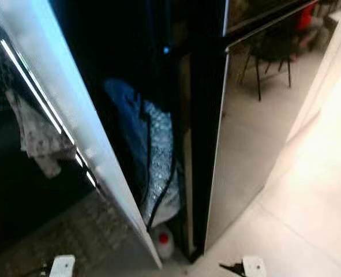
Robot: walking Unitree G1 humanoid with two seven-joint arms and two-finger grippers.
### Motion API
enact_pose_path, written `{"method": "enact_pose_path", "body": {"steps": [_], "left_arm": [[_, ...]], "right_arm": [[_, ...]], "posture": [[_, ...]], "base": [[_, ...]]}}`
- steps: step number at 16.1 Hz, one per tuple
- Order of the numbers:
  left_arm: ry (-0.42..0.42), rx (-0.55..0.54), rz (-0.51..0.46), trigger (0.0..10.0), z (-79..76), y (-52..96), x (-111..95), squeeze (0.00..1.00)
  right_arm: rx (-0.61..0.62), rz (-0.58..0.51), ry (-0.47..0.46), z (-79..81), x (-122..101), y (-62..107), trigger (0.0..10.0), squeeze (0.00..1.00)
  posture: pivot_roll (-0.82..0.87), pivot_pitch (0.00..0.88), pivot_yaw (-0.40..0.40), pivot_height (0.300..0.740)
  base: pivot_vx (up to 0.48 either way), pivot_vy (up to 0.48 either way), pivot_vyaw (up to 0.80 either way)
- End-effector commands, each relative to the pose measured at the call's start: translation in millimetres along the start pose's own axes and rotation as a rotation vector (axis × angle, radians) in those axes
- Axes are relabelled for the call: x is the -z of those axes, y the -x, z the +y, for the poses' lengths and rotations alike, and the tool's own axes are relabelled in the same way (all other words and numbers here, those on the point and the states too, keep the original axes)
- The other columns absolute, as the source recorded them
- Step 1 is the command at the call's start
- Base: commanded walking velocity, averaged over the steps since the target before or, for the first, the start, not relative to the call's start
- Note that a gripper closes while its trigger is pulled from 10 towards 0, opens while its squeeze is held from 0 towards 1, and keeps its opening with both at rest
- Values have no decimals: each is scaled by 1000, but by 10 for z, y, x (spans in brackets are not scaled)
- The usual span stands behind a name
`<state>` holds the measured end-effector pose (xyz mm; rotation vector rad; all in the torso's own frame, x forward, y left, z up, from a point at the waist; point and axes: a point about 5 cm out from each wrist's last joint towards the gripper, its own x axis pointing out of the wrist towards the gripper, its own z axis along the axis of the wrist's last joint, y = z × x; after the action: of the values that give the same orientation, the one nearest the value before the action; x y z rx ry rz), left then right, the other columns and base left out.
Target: Restocking fridge
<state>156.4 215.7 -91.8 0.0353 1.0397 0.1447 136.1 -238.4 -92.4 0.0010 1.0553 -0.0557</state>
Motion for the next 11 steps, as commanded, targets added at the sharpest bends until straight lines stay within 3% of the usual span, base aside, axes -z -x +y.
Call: {"method": "enact_pose_path", "body": {"steps": [1, 11], "left_arm": [[-23, -8, 20, 10000, 52, 11, 62, 0], [-5, -12, 22, 10000, 45, 13, 76, 0]], "right_arm": [[-14, 5, 0, 47, 14, -7, 10000, 0], [-16, 4, 16, 57, 7, -10, 10000, 0]], "posture": [[-99, 0, 85, 740], [-89, 0, 76, 740]], "base": [[0, -386, 0], [0, 0, 761]]}}
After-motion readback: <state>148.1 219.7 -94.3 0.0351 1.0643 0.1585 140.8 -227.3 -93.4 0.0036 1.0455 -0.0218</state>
